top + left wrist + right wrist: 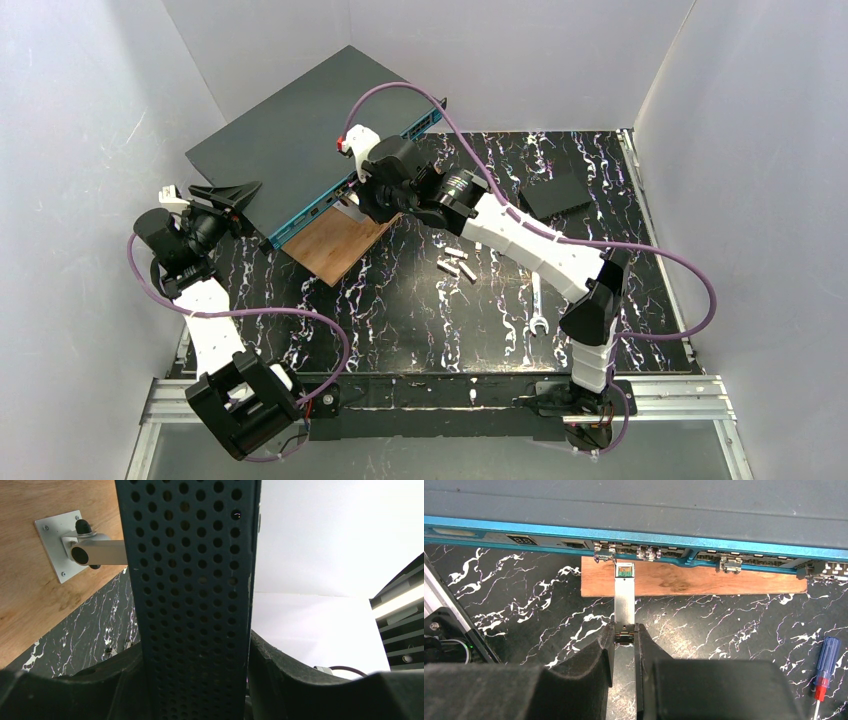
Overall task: Insert the plug into the switch port
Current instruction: Insert the connector into the switch port.
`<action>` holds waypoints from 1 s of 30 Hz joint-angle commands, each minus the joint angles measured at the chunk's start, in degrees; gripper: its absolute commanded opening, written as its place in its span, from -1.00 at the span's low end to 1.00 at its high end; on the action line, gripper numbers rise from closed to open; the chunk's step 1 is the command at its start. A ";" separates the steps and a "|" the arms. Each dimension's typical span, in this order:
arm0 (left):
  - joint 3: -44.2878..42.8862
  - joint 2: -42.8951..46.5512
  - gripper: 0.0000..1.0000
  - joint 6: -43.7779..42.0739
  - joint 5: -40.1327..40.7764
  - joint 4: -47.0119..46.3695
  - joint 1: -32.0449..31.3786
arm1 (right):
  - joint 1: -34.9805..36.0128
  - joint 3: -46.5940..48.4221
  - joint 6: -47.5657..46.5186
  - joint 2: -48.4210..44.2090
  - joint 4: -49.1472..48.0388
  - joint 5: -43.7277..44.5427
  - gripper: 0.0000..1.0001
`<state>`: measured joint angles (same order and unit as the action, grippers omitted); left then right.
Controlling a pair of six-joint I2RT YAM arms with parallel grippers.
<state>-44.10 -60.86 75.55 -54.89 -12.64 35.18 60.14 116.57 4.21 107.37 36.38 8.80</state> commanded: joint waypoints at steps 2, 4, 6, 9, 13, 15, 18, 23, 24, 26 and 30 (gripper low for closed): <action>0.59 1.26 -1.00 -4.51 -5.22 1.00 -1.25 | 0.07 3.51 -0.08 0.02 -0.84 0.96 -0.97; 0.61 1.32 -1.00 -4.49 -5.16 0.96 -1.23 | 0.07 3.82 -0.08 0.12 -0.09 0.73 -0.97; 0.60 1.36 -1.00 -4.52 -5.18 0.95 -1.25 | 0.07 3.88 -0.01 0.12 0.53 0.62 -0.97; 0.61 1.36 -1.00 -4.49 -5.14 0.96 -1.23 | 0.07 4.18 0.10 0.12 1.21 0.38 -0.97; 0.68 1.30 -1.00 -4.45 -5.14 0.96 -1.25 | 0.07 4.04 0.34 0.07 0.55 0.42 -0.97; 0.68 1.40 -1.00 -4.50 -5.16 1.00 -1.24 | 0.07 4.47 0.49 0.39 0.62 1.12 -0.97; 0.68 1.39 -1.00 -4.47 -5.14 0.95 -1.26 | 0.07 4.49 0.62 0.70 0.34 1.54 -0.97; 0.63 1.45 -1.00 -4.52 -5.21 1.03 -1.25 | 0.07 4.72 0.79 0.96 -0.51 1.38 -0.97; 0.62 1.44 -1.00 -4.49 -5.22 1.04 -1.25 | 0.07 4.97 0.81 1.18 -0.48 1.24 -0.97; 0.59 1.45 -1.00 -4.52 -5.22 0.96 -1.25 | 0.07 5.43 0.93 1.54 -0.42 0.91 -0.97; 0.59 1.44 -1.00 -4.47 -5.22 1.02 -1.25 | 0.07 5.99 1.13 2.18 -0.60 0.61 -0.97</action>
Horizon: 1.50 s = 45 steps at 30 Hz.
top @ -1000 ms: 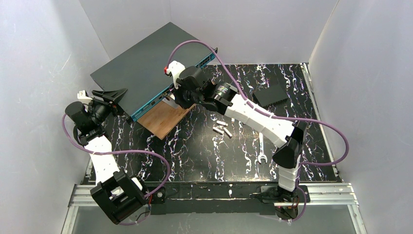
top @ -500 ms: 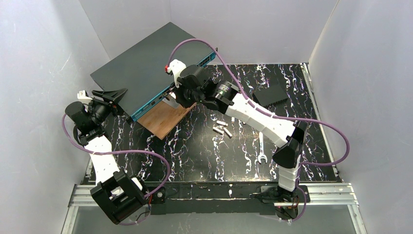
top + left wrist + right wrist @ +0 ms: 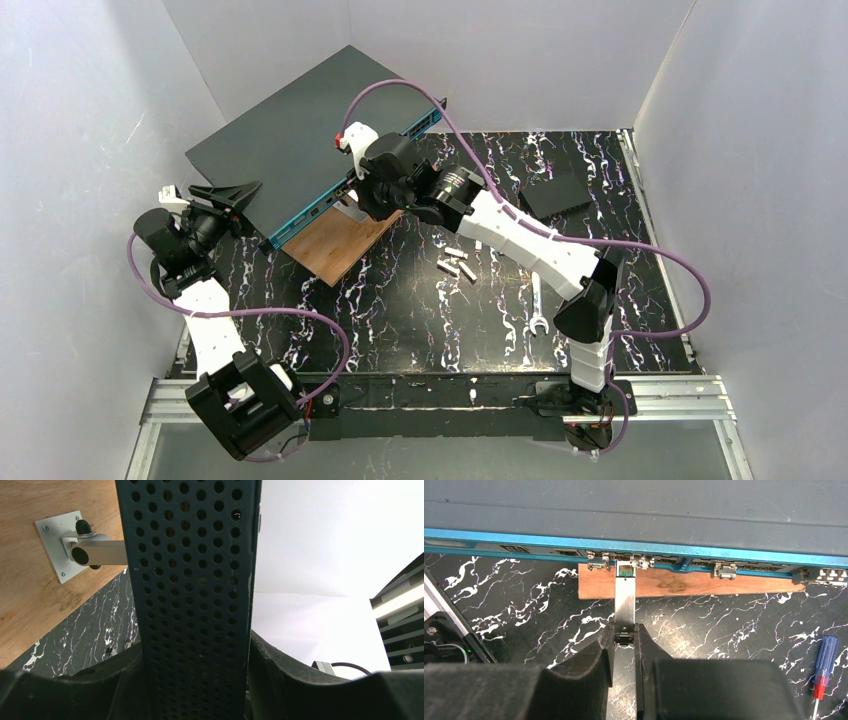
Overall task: Insert the plug into the switch port
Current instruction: Insert the connector into the switch port.
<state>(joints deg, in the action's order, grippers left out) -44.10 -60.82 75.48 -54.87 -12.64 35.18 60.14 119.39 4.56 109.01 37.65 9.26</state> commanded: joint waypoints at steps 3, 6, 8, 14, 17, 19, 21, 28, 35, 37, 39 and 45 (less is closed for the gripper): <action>0.59 1.35 -1.00 -4.43 -5.25 0.96 -1.25 | 0.07 3.41 0.89 0.76 -1.94 -0.01 -0.97; 0.59 1.29 -1.00 -4.41 -5.34 1.04 -1.23 | 0.18 3.46 1.11 0.76 -2.37 -0.42 -0.97; 0.58 1.27 -1.00 -4.46 -5.34 1.04 -1.24 | 0.47 3.57 1.16 0.69 -2.57 -0.45 -0.97; 0.50 1.29 -1.00 -4.38 -5.33 1.04 -1.25 | 1.96 3.76 1.24 0.38 -3.43 0.10 -0.97; 0.51 1.23 -1.00 -4.45 -5.33 1.04 -1.33 | 2.94 4.07 1.24 0.46 -3.50 1.09 -0.97; 0.50 1.18 -1.00 -4.44 -5.33 1.04 -1.34 | 3.64 4.09 1.27 0.42 -3.82 1.38 -0.97; 0.50 1.27 -1.00 -4.40 -5.33 1.04 -1.41 | 4.33 4.26 1.27 0.43 -3.98 1.75 -0.97; 0.50 1.30 -1.00 -4.44 -5.33 1.02 -1.58 | 5.68 4.75 0.89 0.29 -4.26 3.36 -0.97; 0.54 1.58 -1.00 -4.56 -5.25 0.96 -1.68 | 5.71 3.86 0.49 -0.20 -5.12 4.19 -0.97; 0.60 1.57 -1.00 -4.53 -5.25 1.02 -1.69 | 5.69 3.58 0.30 -0.11 -5.62 4.26 -0.97; 0.67 1.66 -1.00 -4.60 -5.20 0.96 -1.71 | 5.46 3.71 0.32 0.24 -5.75 3.98 -0.97; 0.62 1.84 -1.00 -4.63 -5.18 0.95 -1.87 | 4.03 3.63 0.26 0.93 -5.94 2.63 -0.97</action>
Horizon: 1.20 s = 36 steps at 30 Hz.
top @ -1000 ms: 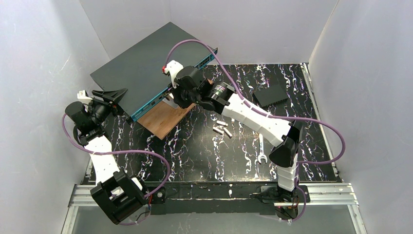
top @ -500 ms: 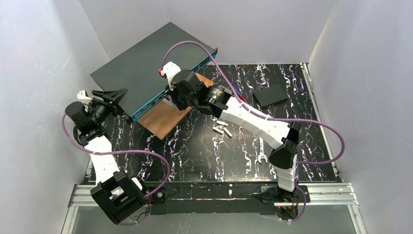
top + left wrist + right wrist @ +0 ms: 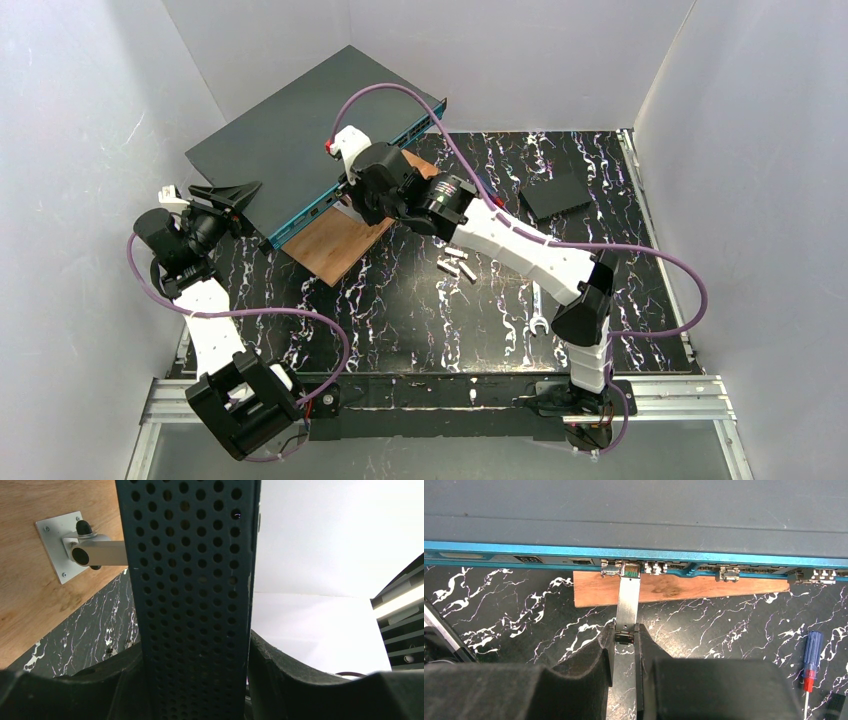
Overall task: Insert the plug into the switch port
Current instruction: Insert the connector into the switch port.
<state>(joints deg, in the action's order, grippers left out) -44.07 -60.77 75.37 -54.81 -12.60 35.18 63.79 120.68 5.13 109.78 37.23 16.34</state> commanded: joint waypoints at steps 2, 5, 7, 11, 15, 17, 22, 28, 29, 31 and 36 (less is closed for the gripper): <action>0.62 1.75 -1.00 -4.57 -5.27 0.92 -1.91 | -0.15 1.84 -0.29 0.09 -5.97 -5.04 -0.97; 0.59 1.79 -1.00 -4.53 -5.24 0.93 -1.96 | -0.82 1.39 -0.34 0.12 -6.37 -5.63 -0.97; 0.66 1.80 -1.00 -4.49 -5.22 0.91 -1.96 | -1.31 1.24 -0.38 0.17 -6.38 -6.09 -0.97; 0.66 1.79 -1.00 -4.53 -5.22 0.91 -1.96 | -2.05 0.56 -0.38 0.03 -6.22 -6.53 -0.97; 0.66 1.78 -1.00 -4.53 -5.22 0.91 -1.96 | -2.59 -0.52 -0.38 -0.47 -6.13 -6.30 -0.97; 0.66 1.80 -1.00 -4.49 -5.24 0.93 -1.96 | -2.91 -0.83 -0.46 -0.76 -5.97 -6.18 -0.97; 0.66 1.87 -1.00 -4.47 -5.22 0.91 -2.00 | -3.39 -1.11 -1.51 -1.31 -5.14 -5.15 -0.97; 0.60 1.80 -1.00 -4.49 -5.22 0.93 -1.96 | -3.41 -0.47 -0.93 -1.04 -5.69 -5.83 -0.97; 0.57 1.80 -1.00 -4.51 -5.22 0.91 -1.96 | -3.41 -0.30 -0.69 -0.93 -5.85 -5.95 -0.97; 0.57 1.71 -1.00 -4.54 -5.29 0.94 -1.95 | -3.41 0.09 -0.25 -0.76 -6.66 -6.66 -0.97; 0.57 1.56 -1.00 -4.51 -5.38 1.00 -1.95 | -3.41 1.67 0.02 0.34 -7.56 -7.05 -0.97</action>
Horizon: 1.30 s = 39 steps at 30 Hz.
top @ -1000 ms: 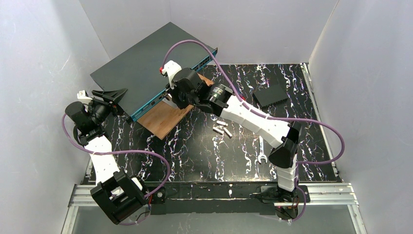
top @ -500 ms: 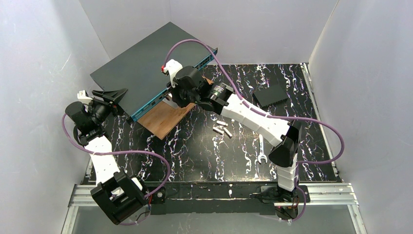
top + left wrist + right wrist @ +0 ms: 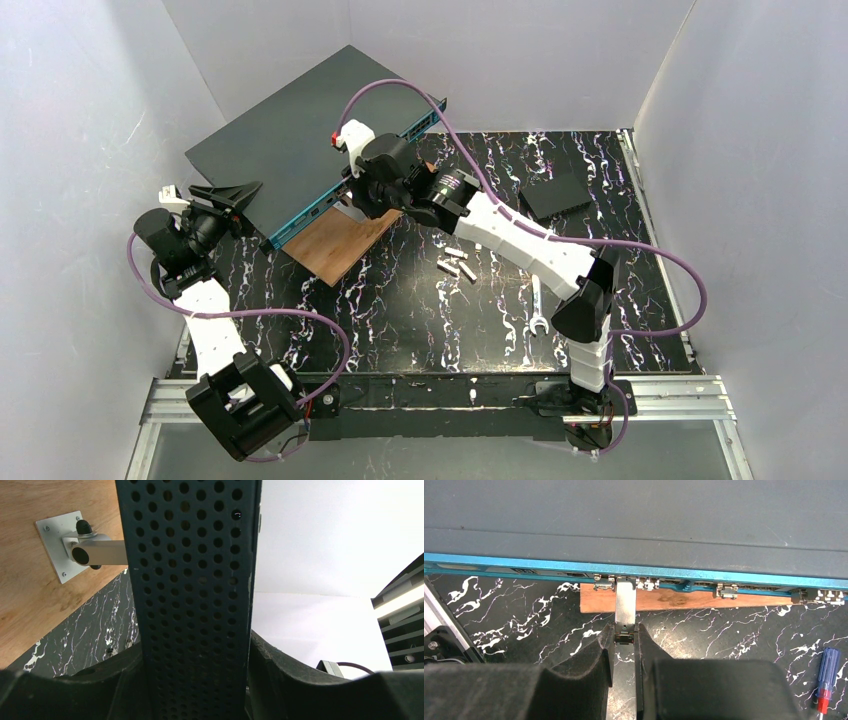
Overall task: Insert the plug into the switch port
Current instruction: Insert the connector into the switch port.
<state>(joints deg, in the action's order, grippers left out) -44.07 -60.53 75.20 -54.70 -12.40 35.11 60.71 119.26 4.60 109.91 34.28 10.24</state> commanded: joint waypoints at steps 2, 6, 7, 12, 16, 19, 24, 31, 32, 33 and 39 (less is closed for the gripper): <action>0.52 1.38 -1.00 -4.34 -5.51 0.82 -1.89 | -0.33 3.81 0.58 0.67 -4.86 -1.03 -0.97; 0.50 1.37 -1.00 -4.36 -5.51 0.79 -1.89 | -0.33 5.69 0.58 1.98 -5.04 -1.04 -0.97; 0.48 1.37 -1.00 -4.36 -5.51 0.73 -1.87 | -0.33 6.02 0.58 2.20 -5.28 -1.01 -0.97; 0.56 1.31 -1.00 -4.35 -5.51 0.73 -1.88 | -0.33 4.69 1.17 1.95 -8.98 -0.87 -0.97; 0.57 1.38 -1.00 -4.33 -5.51 0.79 -1.89 | -0.33 4.05 1.52 1.97 -11.87 -0.14 -0.97; 0.57 1.47 -1.00 -4.44 -5.51 0.74 -1.89 | -0.33 3.61 2.08 2.48 -13.76 -0.23 -0.97; 0.63 1.43 -1.00 -4.43 -5.42 0.74 -1.88 | -0.33 2.19 3.16 2.77 -16.08 -0.59 -0.97; 0.66 1.55 -1.00 -4.45 -5.34 0.72 -1.89 | -0.33 -5.61 3.75 -2.45 -20.72 1.22 -0.72; 0.66 1.56 -1.00 -4.45 -5.33 0.71 -1.89 | -0.33 -6.56 3.79 -3.23 -21.15 1.44 -0.69; 0.66 1.56 -1.00 -4.40 -5.33 0.76 -1.89 | -0.33 -7.30 3.71 -3.88 -21.27 1.54 -0.66; 0.66 1.63 -1.00 -4.45 -5.25 0.71 -1.89 | -0.33 -12.00 3.31 -7.26 -21.89 1.90 -0.42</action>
<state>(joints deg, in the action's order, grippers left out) -44.07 -60.47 74.70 -54.72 -12.58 35.09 60.36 109.54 7.38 107.50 18.57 11.05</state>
